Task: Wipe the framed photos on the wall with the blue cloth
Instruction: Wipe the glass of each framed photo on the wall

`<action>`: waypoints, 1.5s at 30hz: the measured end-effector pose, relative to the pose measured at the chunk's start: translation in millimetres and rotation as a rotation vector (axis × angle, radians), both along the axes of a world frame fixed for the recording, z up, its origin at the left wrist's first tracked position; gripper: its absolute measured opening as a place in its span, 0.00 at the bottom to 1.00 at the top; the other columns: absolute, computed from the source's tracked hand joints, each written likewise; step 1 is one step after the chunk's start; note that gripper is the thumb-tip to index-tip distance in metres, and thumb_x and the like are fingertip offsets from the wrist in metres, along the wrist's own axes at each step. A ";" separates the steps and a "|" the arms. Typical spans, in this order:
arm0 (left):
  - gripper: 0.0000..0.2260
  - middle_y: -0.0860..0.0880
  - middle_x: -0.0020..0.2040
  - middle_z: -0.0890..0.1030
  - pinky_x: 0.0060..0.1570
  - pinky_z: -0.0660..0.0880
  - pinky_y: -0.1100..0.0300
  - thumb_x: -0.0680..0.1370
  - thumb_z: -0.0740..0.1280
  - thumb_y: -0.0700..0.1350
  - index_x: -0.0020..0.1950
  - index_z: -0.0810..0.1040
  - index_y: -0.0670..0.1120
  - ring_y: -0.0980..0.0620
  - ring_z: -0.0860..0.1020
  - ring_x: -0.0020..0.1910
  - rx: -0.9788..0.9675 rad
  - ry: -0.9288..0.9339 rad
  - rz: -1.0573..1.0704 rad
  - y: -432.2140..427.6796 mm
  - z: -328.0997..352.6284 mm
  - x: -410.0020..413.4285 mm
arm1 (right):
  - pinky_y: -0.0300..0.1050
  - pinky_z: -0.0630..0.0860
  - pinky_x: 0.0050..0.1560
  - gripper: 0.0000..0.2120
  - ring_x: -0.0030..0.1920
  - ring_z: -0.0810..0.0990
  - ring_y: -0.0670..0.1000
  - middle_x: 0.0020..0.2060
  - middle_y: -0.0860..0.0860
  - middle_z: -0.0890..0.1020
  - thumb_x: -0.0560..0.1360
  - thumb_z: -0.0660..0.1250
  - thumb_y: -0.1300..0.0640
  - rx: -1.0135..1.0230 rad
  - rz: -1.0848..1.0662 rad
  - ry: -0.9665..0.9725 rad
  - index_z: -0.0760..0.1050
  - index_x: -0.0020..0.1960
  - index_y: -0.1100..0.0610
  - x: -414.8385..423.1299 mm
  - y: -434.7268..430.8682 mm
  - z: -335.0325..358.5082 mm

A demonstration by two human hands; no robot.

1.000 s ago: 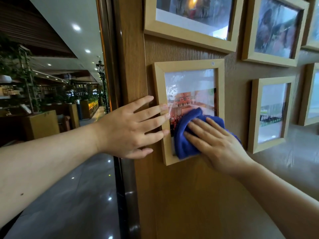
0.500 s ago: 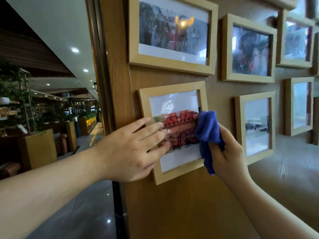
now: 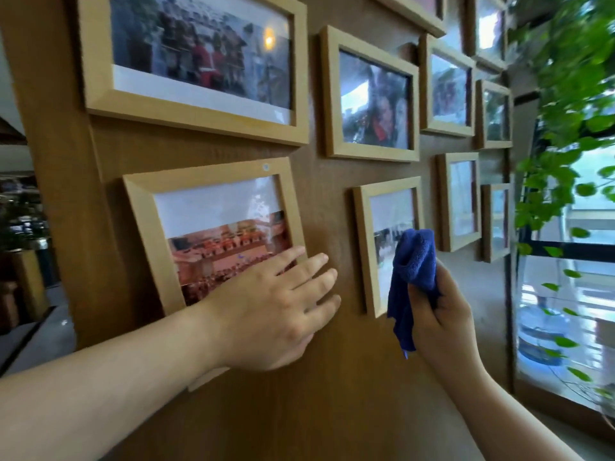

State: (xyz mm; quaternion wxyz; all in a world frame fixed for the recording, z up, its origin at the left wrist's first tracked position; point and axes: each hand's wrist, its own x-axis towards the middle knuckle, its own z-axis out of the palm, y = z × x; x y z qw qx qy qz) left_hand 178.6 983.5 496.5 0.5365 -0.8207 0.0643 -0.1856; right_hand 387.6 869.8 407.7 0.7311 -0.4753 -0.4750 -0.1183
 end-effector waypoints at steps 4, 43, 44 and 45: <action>0.23 0.37 0.68 0.75 0.66 0.69 0.38 0.79 0.58 0.55 0.69 0.73 0.44 0.36 0.71 0.68 -0.048 0.000 0.024 6.4 -12.3 29.3 | 0.47 0.75 0.25 0.17 0.27 0.77 0.55 0.32 0.56 0.78 0.79 0.57 0.68 -0.061 -0.025 0.000 0.72 0.61 0.50 16.2 -3.0 -3.3; 0.24 0.32 0.75 0.62 0.68 0.63 0.35 0.81 0.57 0.53 0.74 0.66 0.43 0.34 0.58 0.75 0.068 -0.060 0.340 33.8 14.8 137.7 | 0.67 0.59 0.70 0.25 0.76 0.54 0.61 0.74 0.55 0.63 0.78 0.61 0.52 -0.142 -0.258 -1.116 0.61 0.74 0.53 190.7 100.4 -31.8; 0.24 0.32 0.75 0.63 0.68 0.63 0.35 0.81 0.56 0.53 0.74 0.66 0.43 0.34 0.58 0.75 0.068 -0.055 0.329 33.7 15.5 138.2 | 0.67 0.59 0.70 0.24 0.76 0.54 0.61 0.73 0.56 0.63 0.79 0.60 0.53 -0.137 -0.259 -1.120 0.62 0.74 0.53 191.4 101.0 -31.6; 0.24 0.32 0.74 0.63 0.69 0.63 0.35 0.81 0.56 0.53 0.73 0.67 0.42 0.35 0.58 0.75 0.060 -0.048 0.323 33.4 16.1 138.8 | 0.67 0.59 0.70 0.22 0.75 0.55 0.61 0.73 0.56 0.64 0.80 0.59 0.53 -0.128 -0.258 -1.124 0.63 0.73 0.54 192.2 101.5 -30.0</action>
